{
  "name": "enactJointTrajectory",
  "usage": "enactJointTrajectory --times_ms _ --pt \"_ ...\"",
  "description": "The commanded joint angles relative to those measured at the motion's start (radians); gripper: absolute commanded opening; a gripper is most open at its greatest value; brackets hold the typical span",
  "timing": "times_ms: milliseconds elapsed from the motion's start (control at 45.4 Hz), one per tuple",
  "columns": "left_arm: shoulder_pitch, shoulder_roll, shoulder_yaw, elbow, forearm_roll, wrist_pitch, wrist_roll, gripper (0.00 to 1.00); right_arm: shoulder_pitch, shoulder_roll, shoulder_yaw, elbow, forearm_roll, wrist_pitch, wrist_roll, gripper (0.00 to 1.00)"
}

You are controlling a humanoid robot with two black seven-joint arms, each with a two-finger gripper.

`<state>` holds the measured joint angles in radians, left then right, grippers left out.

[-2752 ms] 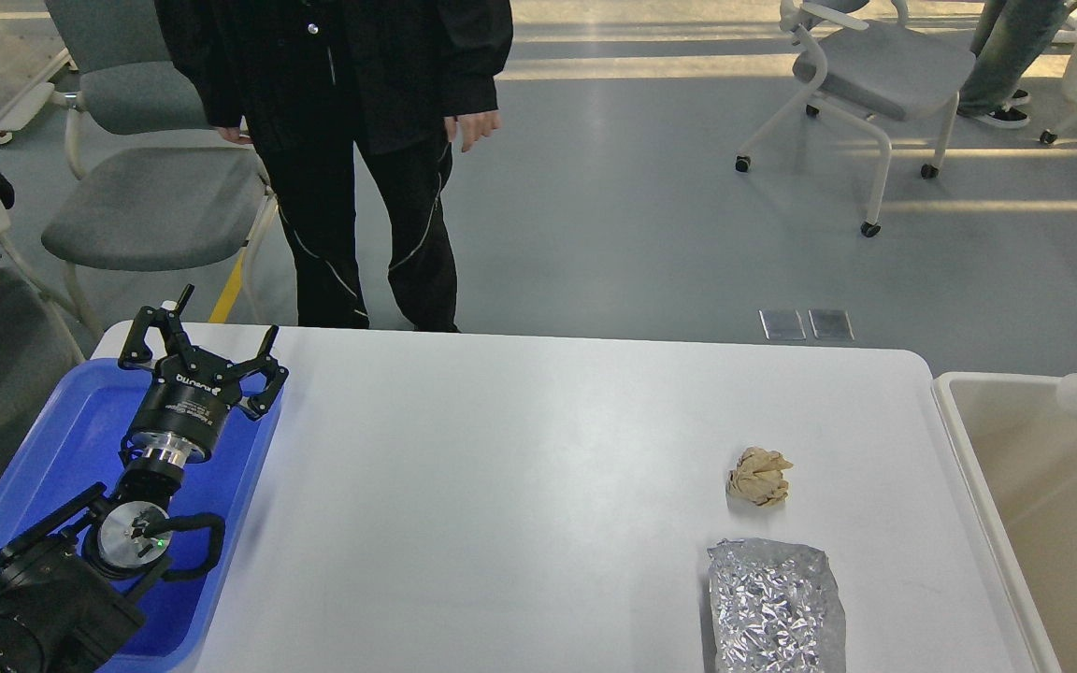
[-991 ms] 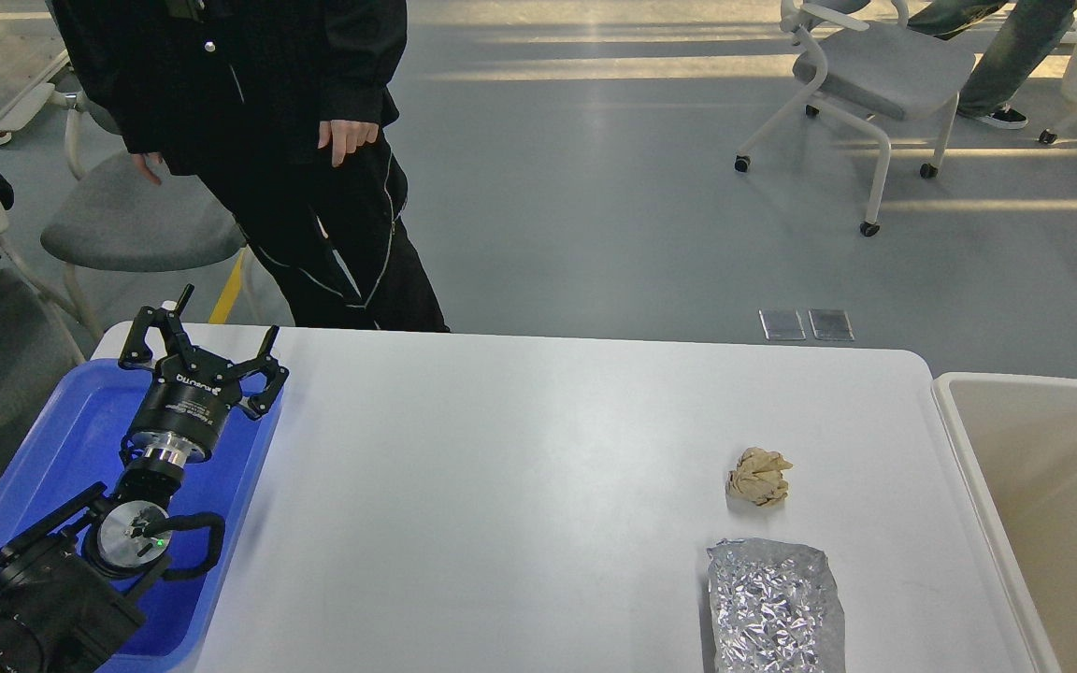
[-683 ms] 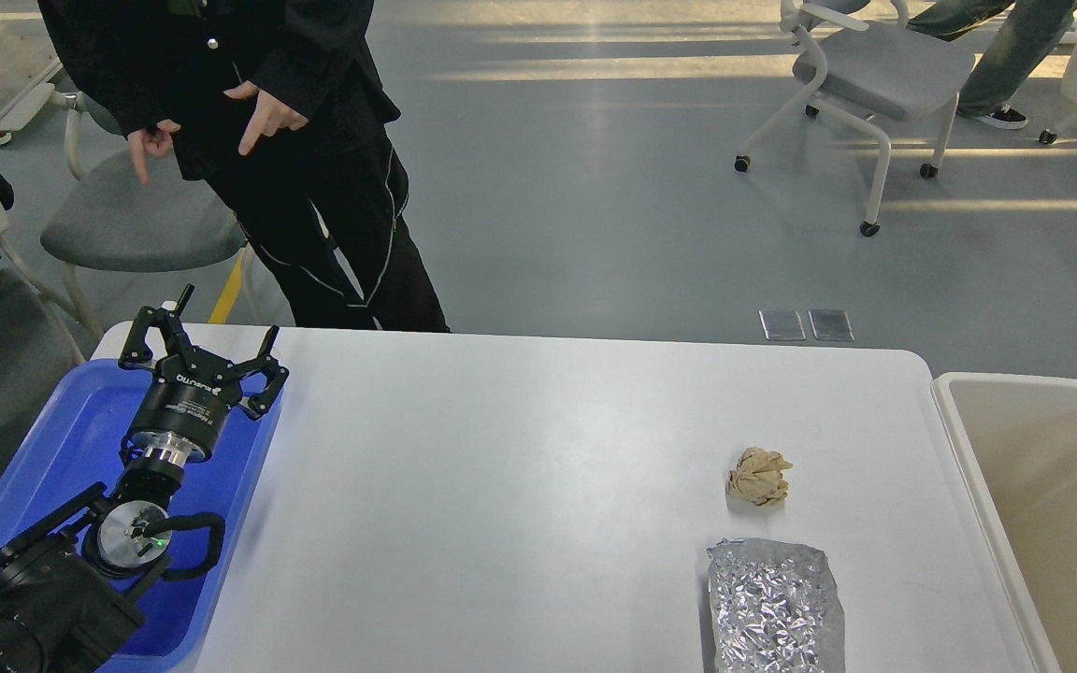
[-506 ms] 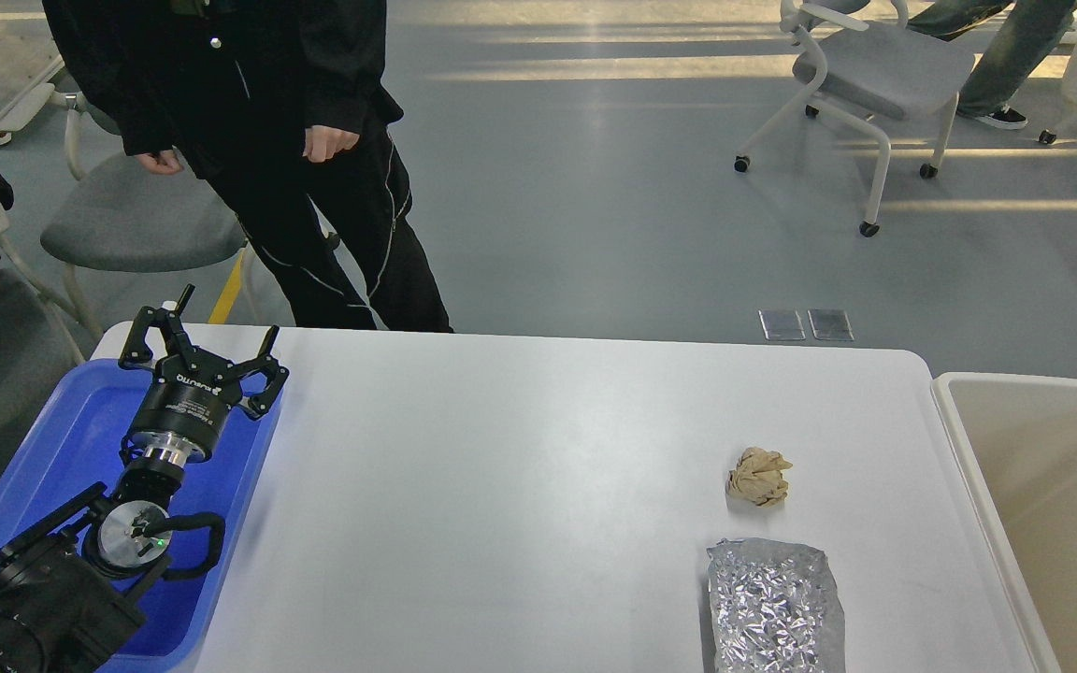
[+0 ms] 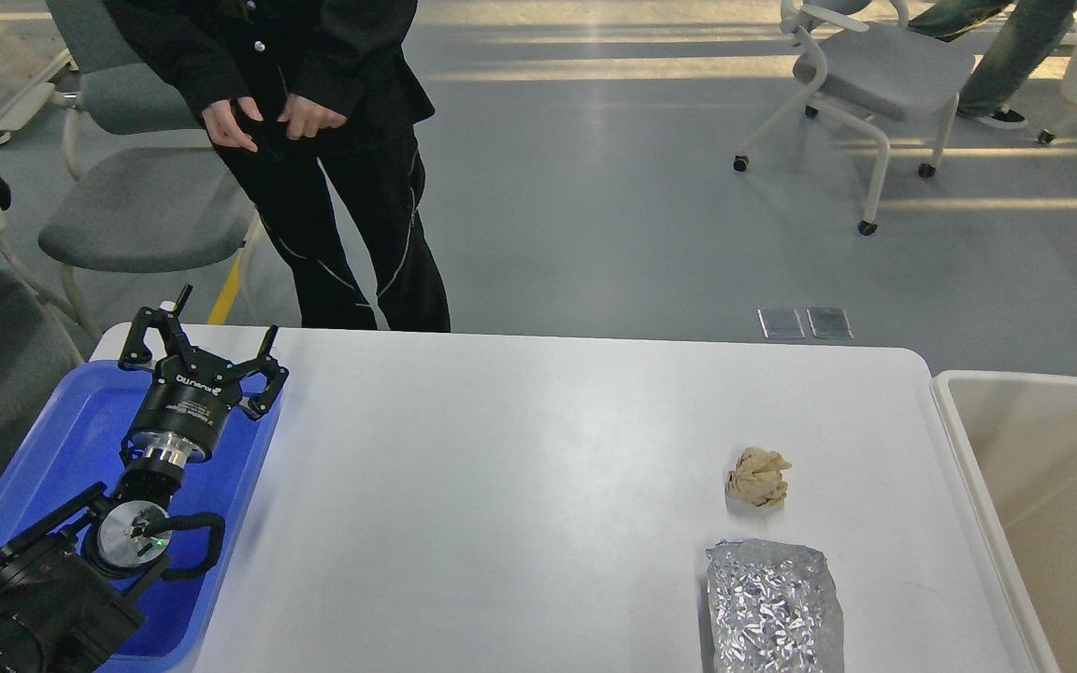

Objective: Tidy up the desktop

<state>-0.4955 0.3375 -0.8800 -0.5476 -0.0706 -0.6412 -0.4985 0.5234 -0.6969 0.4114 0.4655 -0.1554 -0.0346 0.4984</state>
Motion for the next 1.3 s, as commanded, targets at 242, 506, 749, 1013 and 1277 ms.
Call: enactJointTrajectory --times_ms 242,506,749,1013,1277 --pt "0.000 0.000 0.000 0.000 0.000 0.000 0.000 1.00 -0.166 0.043 0.487 0.377 -0.009 0.173 0.072 1.00" --pt "0.000 0.000 0.001 0.000 0.000 0.000 0.000 1.00 -0.171 0.184 0.518 0.377 -0.010 0.301 0.216 1.00" --pt "0.000 0.000 0.000 0.000 0.000 0.000 0.000 1.00 -0.112 0.287 0.489 0.325 -0.010 0.309 0.243 1.00" --pt "0.000 0.000 0.001 0.000 0.000 0.000 0.000 1.00 -0.106 0.320 0.451 0.266 0.007 0.315 0.243 1.00" --pt "0.000 0.000 0.000 0.000 0.000 0.000 0.000 1.00 -0.109 0.361 0.445 0.225 0.011 0.303 0.241 1.00"
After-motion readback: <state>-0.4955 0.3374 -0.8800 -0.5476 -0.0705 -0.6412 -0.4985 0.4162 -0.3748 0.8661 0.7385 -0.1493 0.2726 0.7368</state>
